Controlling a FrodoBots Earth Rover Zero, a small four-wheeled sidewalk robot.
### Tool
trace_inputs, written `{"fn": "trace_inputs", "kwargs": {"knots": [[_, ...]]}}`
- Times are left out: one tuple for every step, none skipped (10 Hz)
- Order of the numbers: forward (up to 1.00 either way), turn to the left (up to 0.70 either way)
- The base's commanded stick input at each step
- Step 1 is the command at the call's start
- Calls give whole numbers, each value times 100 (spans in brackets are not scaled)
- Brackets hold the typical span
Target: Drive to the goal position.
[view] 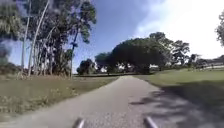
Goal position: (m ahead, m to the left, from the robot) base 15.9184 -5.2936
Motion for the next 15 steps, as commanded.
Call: {"fn": "trace_inputs", "kwargs": {"knots": [[85,0],[85,0],[85,0],[85,0],[85,0],[85,0],[85,0],[85,5],[85,31],[85,33],[85,27],[85,0],[85,0],[85,0],[85,0]]}}
